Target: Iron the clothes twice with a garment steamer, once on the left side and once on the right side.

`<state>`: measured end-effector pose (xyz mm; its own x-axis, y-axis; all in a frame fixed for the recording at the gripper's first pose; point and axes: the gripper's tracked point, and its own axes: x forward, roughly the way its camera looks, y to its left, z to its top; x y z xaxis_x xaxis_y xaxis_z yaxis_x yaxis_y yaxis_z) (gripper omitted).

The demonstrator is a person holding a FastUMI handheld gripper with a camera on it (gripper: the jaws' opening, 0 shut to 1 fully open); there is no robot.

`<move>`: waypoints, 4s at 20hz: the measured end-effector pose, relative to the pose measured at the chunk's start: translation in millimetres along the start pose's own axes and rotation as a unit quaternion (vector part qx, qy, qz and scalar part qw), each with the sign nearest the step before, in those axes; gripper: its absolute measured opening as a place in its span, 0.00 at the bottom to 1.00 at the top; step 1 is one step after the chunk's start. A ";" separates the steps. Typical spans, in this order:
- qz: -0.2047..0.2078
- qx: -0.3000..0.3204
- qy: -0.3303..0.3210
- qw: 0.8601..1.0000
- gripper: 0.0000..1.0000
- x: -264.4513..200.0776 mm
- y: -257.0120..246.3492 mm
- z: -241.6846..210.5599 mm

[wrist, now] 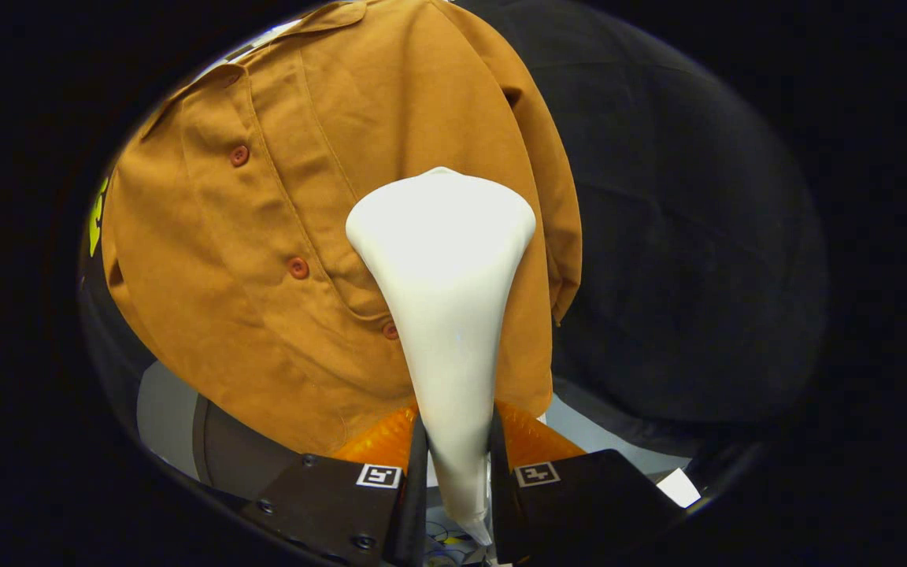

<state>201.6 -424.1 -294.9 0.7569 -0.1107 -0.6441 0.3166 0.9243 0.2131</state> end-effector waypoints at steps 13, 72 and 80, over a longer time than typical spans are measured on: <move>-0.050 0.012 0.024 0.998 0.38 -24.7 -17.8 -36.5; 0.129 -0.136 -0.205 0.961 0.37 -320.7 418.3 -87.0; 0.130 -0.136 -0.207 0.960 0.37 -320.2 421.7 -86.2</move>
<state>43.5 32.6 -62.2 0.9703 0.0532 -0.2360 -0.0324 0.9953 0.0914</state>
